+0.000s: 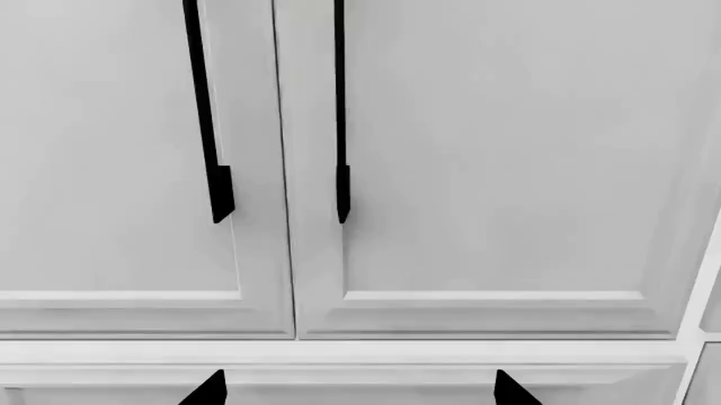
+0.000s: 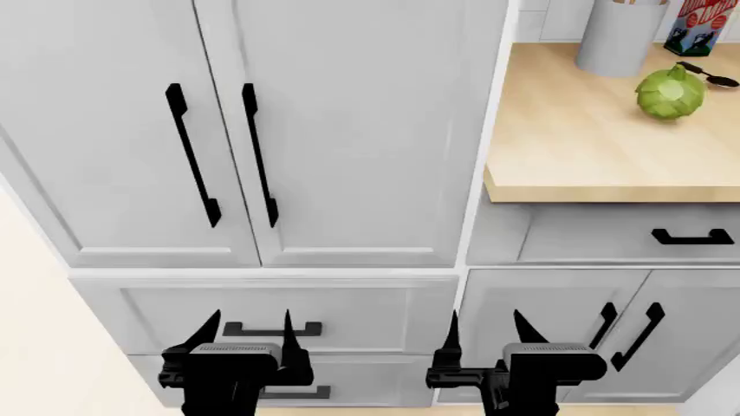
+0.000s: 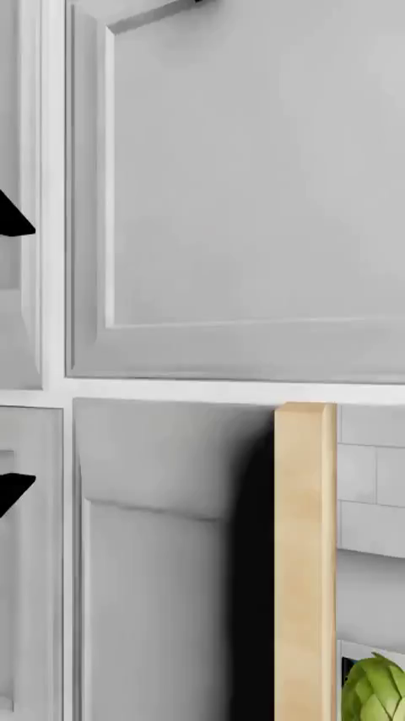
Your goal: Open the microwave door
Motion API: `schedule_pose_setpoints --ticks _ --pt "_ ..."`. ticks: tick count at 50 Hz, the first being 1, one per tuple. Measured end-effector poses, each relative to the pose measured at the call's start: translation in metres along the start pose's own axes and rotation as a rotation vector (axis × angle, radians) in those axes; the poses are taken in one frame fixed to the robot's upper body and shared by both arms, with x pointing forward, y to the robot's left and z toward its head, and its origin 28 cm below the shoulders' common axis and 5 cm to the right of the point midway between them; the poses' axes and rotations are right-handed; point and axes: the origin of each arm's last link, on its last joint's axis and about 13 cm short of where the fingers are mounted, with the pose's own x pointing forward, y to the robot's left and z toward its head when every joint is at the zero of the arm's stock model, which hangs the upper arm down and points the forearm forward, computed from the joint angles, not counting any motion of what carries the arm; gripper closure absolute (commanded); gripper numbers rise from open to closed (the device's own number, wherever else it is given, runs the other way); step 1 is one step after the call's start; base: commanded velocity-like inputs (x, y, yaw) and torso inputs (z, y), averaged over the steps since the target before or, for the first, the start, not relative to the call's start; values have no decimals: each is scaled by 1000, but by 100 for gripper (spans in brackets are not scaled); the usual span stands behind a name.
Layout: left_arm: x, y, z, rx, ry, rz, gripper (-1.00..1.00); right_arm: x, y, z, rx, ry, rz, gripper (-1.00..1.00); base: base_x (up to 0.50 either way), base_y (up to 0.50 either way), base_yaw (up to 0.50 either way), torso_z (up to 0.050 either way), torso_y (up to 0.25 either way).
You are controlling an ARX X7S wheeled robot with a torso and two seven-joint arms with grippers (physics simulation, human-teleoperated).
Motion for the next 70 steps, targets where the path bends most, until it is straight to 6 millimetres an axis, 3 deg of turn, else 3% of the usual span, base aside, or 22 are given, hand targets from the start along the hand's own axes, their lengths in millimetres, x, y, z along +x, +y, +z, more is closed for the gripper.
schedule_pose_setpoints --ticks 9,19,30,39,49,57,63,70 --pt "0 0 0 1 -2 -5 -100 0 0 0 2 3 -4 -100 0 0 0 0 0" --pt "-1 0 4 -16 -33 -16 -100 1 0 1 6 8 -16 -100 0 0 0 50 0" --pt "4 1 36 -31 -169 -16 -100 5 -4 21 22 -47 -65 -100 0 0 0 50 0" --pt "14 5 94 -36 -335 -20 -100 15 -10 77 27 -211 -98 -100 0 0 0 50 0" --pt "25 12 187 -49 -554 -31 -100 26 -17 169 35 -447 -114 -100 0 0 0 50 0" --pt "22 17 255 -37 -707 -37 -100 18 -19 233 36 -614 -113 -100 0 0 0 50 0" --pt "12 20 296 -24 -805 -42 -100 7 -17 263 41 -702 -103 -100 0 0 0 50 0" --pt "-4 22 330 -25 -892 -47 -100 -3 -15 283 53 -770 -85 -100 0 0 0 50 0"
